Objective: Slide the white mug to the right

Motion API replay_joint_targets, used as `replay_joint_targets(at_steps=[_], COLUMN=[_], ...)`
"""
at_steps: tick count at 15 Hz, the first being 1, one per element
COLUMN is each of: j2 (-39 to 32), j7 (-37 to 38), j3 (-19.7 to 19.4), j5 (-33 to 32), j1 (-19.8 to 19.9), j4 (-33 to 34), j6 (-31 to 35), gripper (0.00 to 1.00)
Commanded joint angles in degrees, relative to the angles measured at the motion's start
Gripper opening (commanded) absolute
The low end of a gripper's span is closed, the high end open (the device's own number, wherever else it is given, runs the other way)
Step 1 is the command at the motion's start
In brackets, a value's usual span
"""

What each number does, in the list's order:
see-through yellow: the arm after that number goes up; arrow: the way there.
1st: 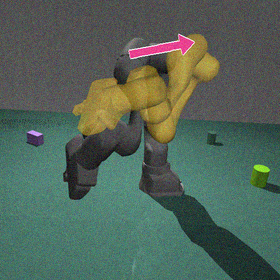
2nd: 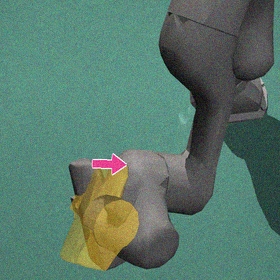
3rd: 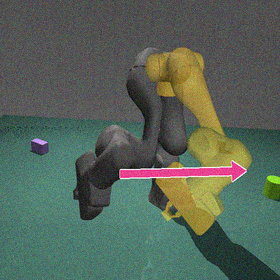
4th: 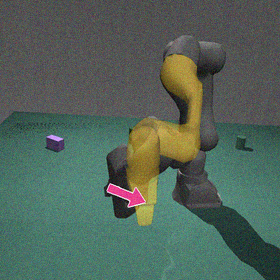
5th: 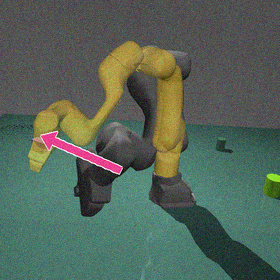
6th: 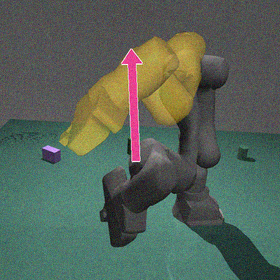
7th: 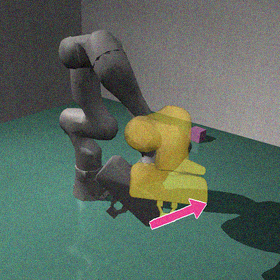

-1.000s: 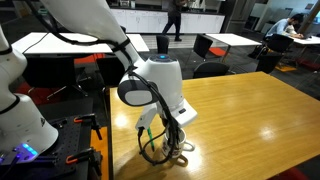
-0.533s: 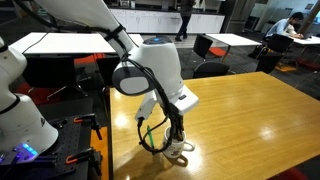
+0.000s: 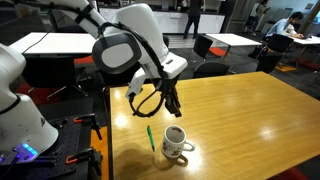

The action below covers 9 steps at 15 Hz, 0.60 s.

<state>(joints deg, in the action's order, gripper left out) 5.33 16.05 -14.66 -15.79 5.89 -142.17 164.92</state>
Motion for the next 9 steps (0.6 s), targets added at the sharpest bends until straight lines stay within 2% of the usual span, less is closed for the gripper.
replay_joint_targets(at_steps=[1,3,4,5,6,7,9], j2=[9.77,13.72,15.66,17.35,19.24,20.91,23.85], j7=[2.1,1.43,-1.28,-2.08,-3.53,-5.48,-8.62], j3=[2.55,4.08,8.06,8.98,9.76,10.03,10.81], j5=[-4.77,-4.98,-1.9,-0.91,0.71,2.74,6.01], j1=[-0.2,-0.74,1.78,1.55,0.73,-0.54,-2.31], j4=[-5.83,-7.83,-8.91,-9.96,-10.98,-12.02,-13.52], j6=[-0.9,-1.52,-1.93,-1.74,-2.14,-2.2,-3.03], gripper=[0.49,0.53,0.57,0.56,0.62,0.63,0.7])
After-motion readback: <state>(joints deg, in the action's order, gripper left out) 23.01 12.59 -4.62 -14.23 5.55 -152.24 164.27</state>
